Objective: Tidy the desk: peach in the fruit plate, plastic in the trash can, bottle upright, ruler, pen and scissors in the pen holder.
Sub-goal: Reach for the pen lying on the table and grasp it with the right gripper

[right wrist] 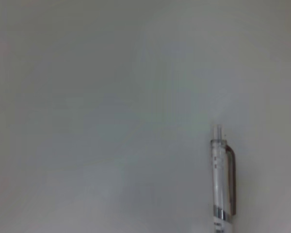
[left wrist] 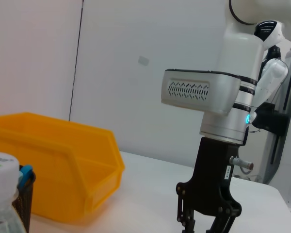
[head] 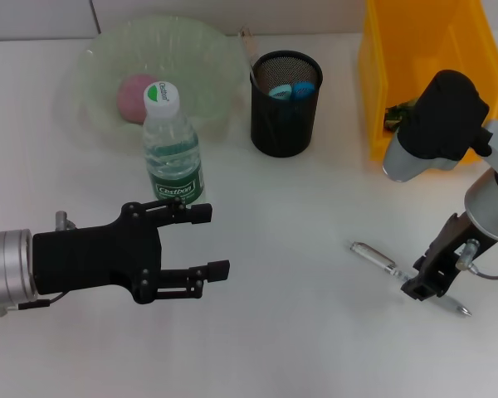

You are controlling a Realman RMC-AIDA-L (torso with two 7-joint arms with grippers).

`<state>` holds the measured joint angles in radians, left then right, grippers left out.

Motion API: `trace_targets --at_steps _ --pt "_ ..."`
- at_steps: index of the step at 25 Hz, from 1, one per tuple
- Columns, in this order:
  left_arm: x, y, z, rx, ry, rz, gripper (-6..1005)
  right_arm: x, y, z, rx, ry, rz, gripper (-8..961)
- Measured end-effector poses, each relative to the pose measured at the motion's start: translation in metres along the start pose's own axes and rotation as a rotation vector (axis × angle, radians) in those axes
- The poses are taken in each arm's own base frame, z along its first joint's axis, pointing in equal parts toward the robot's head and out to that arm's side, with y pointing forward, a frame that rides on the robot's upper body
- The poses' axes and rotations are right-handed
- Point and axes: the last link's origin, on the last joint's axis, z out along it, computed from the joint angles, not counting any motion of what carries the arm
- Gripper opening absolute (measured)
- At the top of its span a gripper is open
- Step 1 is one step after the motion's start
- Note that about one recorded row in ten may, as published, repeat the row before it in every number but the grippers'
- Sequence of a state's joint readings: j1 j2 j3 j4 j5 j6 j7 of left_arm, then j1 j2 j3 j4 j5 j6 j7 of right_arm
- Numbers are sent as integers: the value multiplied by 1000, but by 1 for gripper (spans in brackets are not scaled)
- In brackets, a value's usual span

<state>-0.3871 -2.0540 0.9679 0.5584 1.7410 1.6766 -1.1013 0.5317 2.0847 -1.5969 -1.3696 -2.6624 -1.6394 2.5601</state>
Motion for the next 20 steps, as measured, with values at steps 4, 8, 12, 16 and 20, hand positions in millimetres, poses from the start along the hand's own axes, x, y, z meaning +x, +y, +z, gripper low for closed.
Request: trace_targets --at_steps 4,8,12,16,20 --pt "0 0 0 0 0 0 809 -1 1 3 4 8 -13 355" --pt "-1 0 0 2 -1 -1 809 -1 2 4 5 9 -19 352" --pt "-1 0 0 4 -2 -1 809 -1 1 4 9 10 -22 349" --pt "-1 0 0 6 -1 -1 809 0 1 4 14 11 -23 284" --pt "-1 0 0 10 -3 -2 809 0 0 5 17 8 -22 251"
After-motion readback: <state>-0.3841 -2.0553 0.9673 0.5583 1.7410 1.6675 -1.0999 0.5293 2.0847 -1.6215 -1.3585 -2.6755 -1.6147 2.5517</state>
